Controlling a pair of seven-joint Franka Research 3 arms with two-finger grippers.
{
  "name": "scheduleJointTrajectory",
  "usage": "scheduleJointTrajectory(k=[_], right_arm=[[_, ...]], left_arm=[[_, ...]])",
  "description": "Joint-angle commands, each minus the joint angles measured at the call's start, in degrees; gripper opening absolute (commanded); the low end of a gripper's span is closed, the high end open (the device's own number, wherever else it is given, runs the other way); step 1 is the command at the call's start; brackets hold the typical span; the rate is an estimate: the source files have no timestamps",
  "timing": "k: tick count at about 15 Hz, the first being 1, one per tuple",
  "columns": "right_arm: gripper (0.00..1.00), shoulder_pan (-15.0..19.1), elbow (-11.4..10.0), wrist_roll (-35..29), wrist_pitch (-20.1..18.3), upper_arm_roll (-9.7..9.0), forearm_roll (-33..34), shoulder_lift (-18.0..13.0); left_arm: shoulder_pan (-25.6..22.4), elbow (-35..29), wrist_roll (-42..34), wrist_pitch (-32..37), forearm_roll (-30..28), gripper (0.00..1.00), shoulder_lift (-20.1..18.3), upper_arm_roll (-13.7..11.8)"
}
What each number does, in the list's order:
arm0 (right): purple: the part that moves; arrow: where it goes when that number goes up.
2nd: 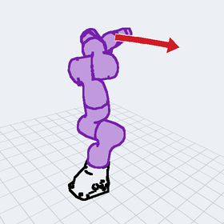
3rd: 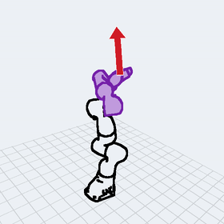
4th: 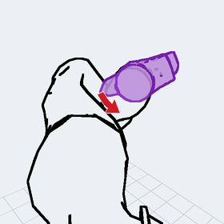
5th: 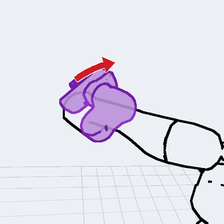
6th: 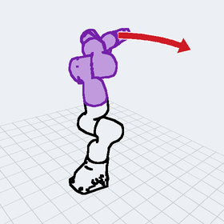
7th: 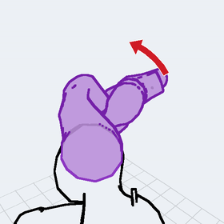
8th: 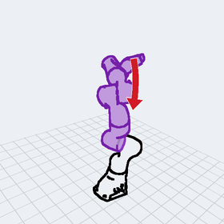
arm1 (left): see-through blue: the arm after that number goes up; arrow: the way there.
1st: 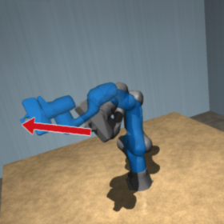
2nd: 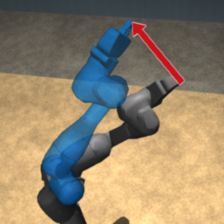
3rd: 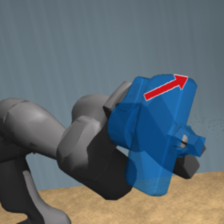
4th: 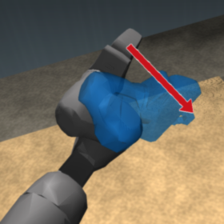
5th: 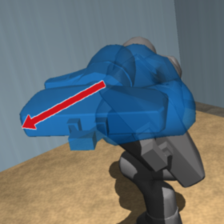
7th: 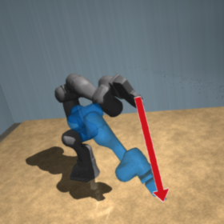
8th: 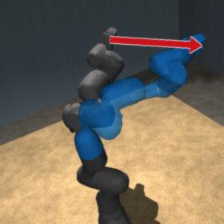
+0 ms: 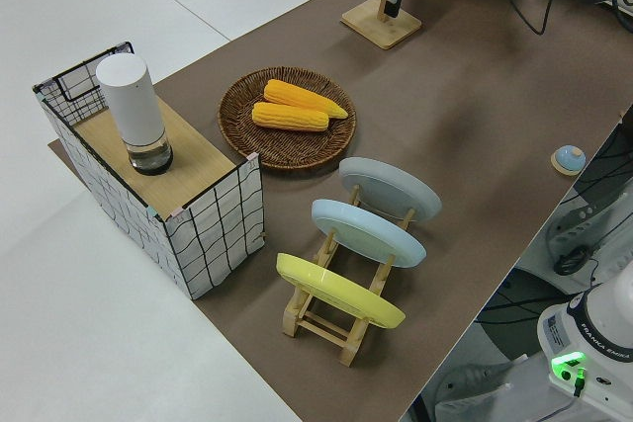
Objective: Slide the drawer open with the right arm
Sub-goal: 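Open the right gripper and release the drawer handle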
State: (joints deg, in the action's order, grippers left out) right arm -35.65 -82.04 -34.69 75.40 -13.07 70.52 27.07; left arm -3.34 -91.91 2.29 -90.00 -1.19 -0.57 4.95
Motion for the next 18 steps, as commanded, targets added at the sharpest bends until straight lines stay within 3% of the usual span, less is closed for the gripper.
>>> scheduleJointTrajectory(k=[1, 5, 12, 18], right_arm=[[0.985, 1.0, 3.5, 0.0, -1.2, -1.17, -5.6, -1.2], [0.983, 4.3, 3.6, 0.8, -1.2, -1.43, -13.7, -6.3], [0.983, 15.9, 3.6, 5.8, 1.8, -1.08, -35.2, -16.2], [0.985, 24.4, 3.0, 5.9, 6.0, -0.9, -49.6, -20.2]], left_arm=[[0.3, -0.3, -0.4, 0.7, 0.7, 1.0, -0.6, -0.3], [0.3, -0.3, -0.4, 0.7, 0.7, 1.0, -0.6, -0.3], [0.3, -0.3, -0.4, 0.7, 0.7, 1.0, -0.6, -0.2], [0.3, -0.3, -0.4, 0.7, 0.7, 1.0, -0.6, -0.3]])
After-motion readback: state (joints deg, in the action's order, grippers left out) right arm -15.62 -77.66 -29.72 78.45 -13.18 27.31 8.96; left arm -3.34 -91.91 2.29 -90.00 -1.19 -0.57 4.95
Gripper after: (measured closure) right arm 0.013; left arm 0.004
